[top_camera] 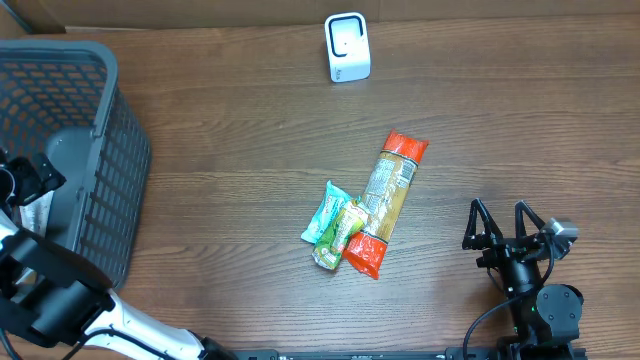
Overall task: Scan the item barcode
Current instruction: 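Grasp the white Pantene pouch with the left gripper and lift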
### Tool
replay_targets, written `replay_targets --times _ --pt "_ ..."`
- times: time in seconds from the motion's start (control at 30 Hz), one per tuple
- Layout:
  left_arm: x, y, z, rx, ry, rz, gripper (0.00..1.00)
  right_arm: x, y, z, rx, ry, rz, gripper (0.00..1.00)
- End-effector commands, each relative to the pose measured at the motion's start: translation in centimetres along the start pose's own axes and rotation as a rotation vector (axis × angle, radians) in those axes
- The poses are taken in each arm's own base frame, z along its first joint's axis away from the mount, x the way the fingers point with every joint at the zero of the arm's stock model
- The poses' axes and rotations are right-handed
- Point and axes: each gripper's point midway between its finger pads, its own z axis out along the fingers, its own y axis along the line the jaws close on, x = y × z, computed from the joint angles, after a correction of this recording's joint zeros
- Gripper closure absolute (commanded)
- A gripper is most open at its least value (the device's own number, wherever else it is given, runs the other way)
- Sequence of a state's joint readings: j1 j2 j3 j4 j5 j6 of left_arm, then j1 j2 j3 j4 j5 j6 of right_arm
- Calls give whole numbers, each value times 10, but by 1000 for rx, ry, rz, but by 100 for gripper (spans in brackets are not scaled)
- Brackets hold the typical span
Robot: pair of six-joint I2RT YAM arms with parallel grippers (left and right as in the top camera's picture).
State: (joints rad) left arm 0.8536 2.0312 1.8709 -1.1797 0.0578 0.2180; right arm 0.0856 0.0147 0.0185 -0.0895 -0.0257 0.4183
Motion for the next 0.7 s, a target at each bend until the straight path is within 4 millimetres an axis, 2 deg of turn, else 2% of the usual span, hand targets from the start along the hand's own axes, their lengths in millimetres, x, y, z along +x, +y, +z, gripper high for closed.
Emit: replay_targets --times 0.0,0.43,0.67 --pt "4 10 21 -42 50 19 0 1 1 0 -9 -4 -1 0" --pt "8 36 57 -206 129 39 0 1 1 0 -9 -4 -1 0" --pt "15 46 85 -298 194 20 0 1 1 0 -9 -4 -1 0"
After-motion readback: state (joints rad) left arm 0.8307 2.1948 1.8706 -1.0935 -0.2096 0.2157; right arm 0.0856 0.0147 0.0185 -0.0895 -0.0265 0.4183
